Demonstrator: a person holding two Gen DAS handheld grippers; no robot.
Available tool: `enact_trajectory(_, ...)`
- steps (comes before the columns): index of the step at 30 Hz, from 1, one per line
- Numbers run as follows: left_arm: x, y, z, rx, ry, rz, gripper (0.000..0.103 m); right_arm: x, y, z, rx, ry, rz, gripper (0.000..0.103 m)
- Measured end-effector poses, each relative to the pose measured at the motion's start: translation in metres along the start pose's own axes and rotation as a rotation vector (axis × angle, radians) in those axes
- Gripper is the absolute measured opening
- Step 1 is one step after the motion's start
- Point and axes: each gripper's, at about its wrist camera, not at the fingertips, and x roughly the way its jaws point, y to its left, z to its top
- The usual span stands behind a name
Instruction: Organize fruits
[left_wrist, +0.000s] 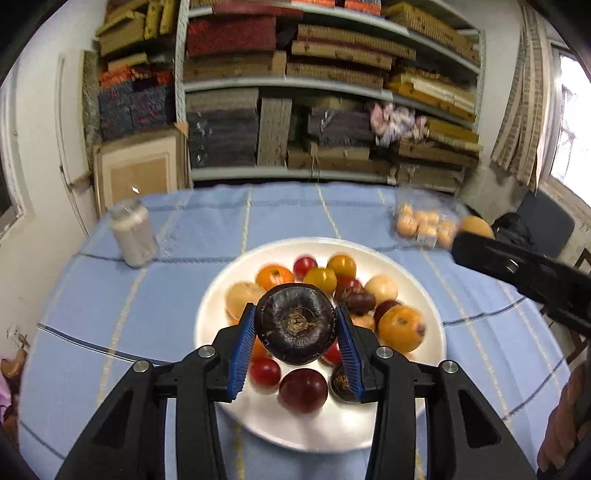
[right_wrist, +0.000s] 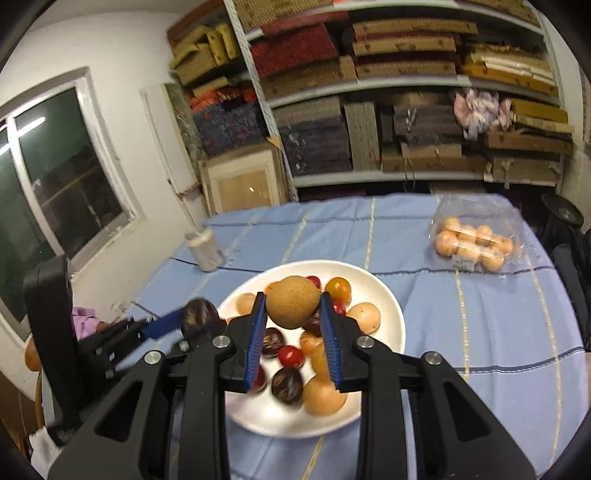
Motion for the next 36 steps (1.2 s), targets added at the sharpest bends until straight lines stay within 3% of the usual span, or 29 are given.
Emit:
enact_trajectory(7,0.047,0.001,-0.011,0.004,0.053,-0.012,0.043,0.076,-0.021,-0.006,0.016,0.110,-0.056,0.028)
enact_trajectory(10,0.052,0.004,-0.013,-0.004,0.056,-0.021,0.043,0.091,-0.027,-0.008,0.030,0.124,-0.064,0.033)
enact_trajectory(12,0.051,0.005,-0.012,-0.002,0.056,-0.023,0.043,0.093,-0.029,-0.010,0.034,0.123,-0.058,0.056)
enact_trajectory(17,0.035,0.010,-0.013,-0.029,0.037,-0.021,0.058,0.060,-0.021,-0.013,0.017,0.045,-0.054,0.061)
enact_trajectory(19,0.018,0.011,-0.015,-0.032,0.015,-0.005,0.065,0.034,-0.018,-0.012,0.032,-0.018,-0.036,0.070)
enact_trajectory(21,0.000,0.011,-0.019,-0.032,-0.012,0.010,0.076,-0.008,-0.011,-0.014,0.038,-0.136,-0.027,0.092)
enact_trajectory(23,-0.030,0.010,-0.026,-0.036,-0.062,0.040,0.085,-0.053,-0.001,-0.024,0.018,-0.269,-0.034,0.098)
enact_trajectory(25,-0.057,0.007,-0.035,-0.043,-0.108,0.071,0.100,-0.080,0.006,-0.036,-0.009,-0.340,-0.052,0.098)
enact_trajectory(27,-0.078,0.003,-0.046,-0.042,-0.150,0.106,0.099,-0.101,0.013,-0.059,-0.018,-0.395,-0.102,0.099)
enact_trajectory(31,-0.100,-0.006,-0.074,-0.012,-0.148,0.145,0.099,-0.098,0.003,-0.102,0.038,-0.357,-0.117,0.099)
enact_trajectory(34,-0.100,-0.011,-0.091,0.014,-0.105,0.129,0.099,-0.082,-0.005,-0.119,0.073,-0.256,-0.122,0.099)
enact_trajectory(36,-0.101,-0.016,-0.097,0.038,-0.105,0.161,0.099,-0.075,-0.003,-0.125,0.056,-0.206,-0.146,0.099)
